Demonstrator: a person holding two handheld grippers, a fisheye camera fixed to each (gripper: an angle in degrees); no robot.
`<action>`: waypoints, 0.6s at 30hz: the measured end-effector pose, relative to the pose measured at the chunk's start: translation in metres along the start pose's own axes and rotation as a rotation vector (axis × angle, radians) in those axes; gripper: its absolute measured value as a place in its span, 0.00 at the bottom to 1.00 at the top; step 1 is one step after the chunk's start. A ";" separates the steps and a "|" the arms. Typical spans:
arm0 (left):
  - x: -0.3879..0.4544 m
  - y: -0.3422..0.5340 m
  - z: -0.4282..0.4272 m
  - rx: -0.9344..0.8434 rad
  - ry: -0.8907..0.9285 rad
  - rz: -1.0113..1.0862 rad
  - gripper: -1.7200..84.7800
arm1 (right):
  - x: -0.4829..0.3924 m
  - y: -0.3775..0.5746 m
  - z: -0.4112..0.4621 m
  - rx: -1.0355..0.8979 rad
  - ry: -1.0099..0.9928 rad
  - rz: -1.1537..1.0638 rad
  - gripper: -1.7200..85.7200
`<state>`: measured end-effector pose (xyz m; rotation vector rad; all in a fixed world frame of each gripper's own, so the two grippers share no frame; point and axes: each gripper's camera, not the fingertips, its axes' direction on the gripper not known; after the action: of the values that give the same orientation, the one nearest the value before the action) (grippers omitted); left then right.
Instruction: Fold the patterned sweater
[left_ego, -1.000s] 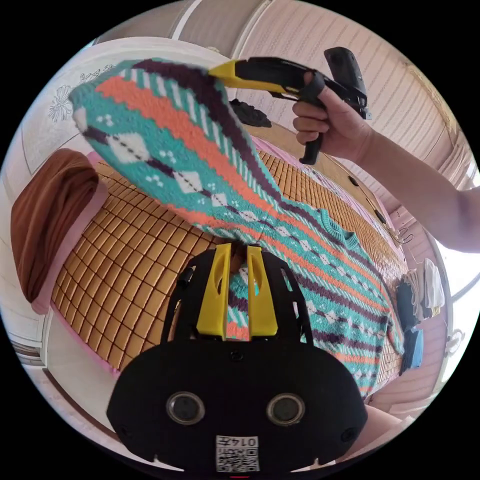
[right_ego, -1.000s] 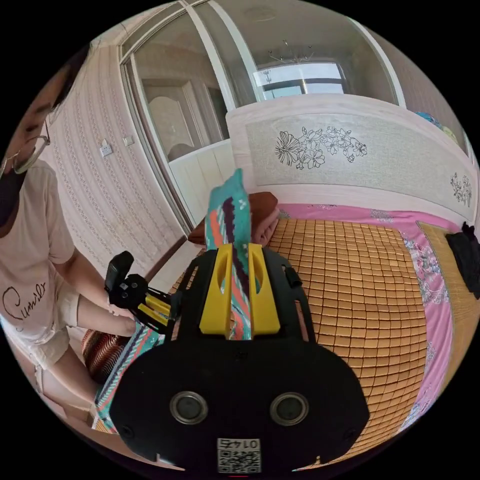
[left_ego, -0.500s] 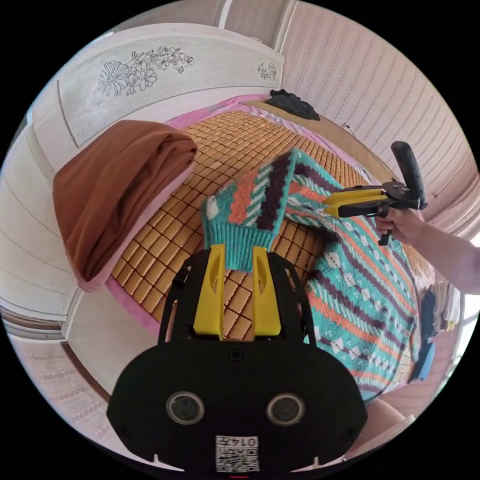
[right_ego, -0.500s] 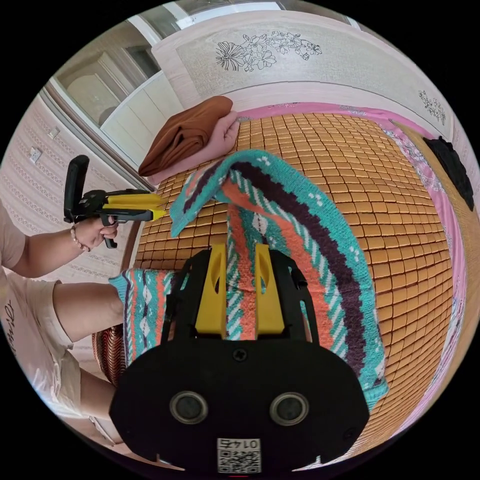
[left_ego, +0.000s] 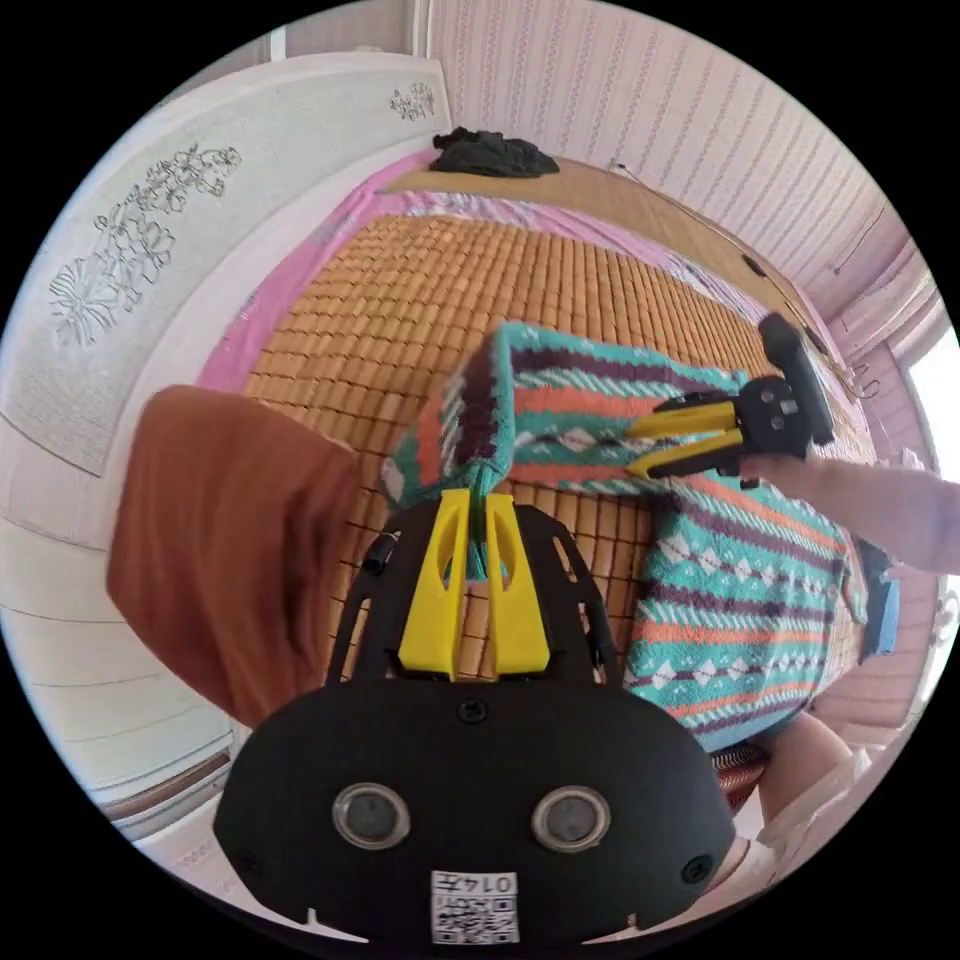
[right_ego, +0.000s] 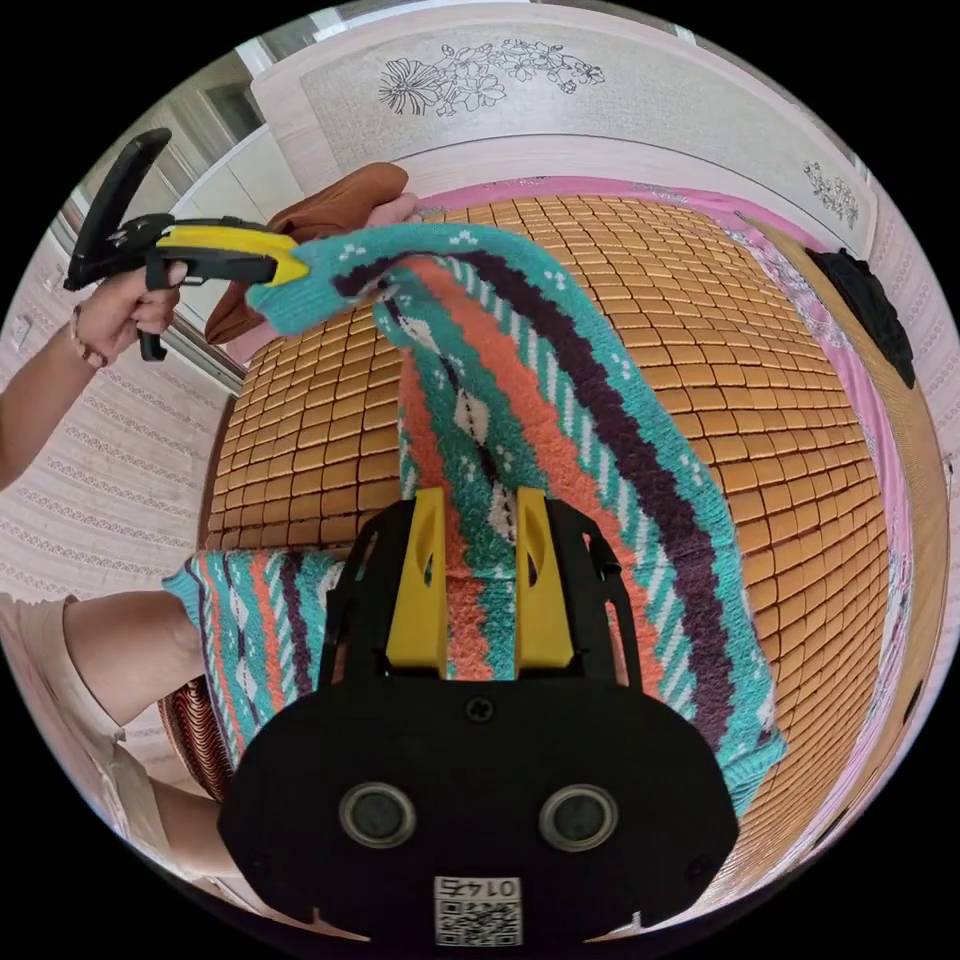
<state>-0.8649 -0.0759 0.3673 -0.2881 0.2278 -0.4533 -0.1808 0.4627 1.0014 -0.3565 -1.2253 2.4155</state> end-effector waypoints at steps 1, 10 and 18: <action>-0.008 -0.009 -0.008 0.020 -0.044 -0.009 0.06 | 0.001 0.001 -0.002 0.008 0.001 0.009 0.14; -0.014 -0.017 -0.062 0.367 -0.028 -0.130 0.09 | 0.007 0.076 -0.095 0.210 -0.090 0.269 0.13; 0.174 0.102 0.137 -0.124 0.405 0.146 0.08 | -0.060 0.320 -0.165 -0.253 0.134 0.589 0.11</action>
<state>-0.6343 -0.0376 0.4359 -0.2972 0.6696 -0.3500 -0.1389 0.3815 0.6478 -1.0683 -1.5295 2.6382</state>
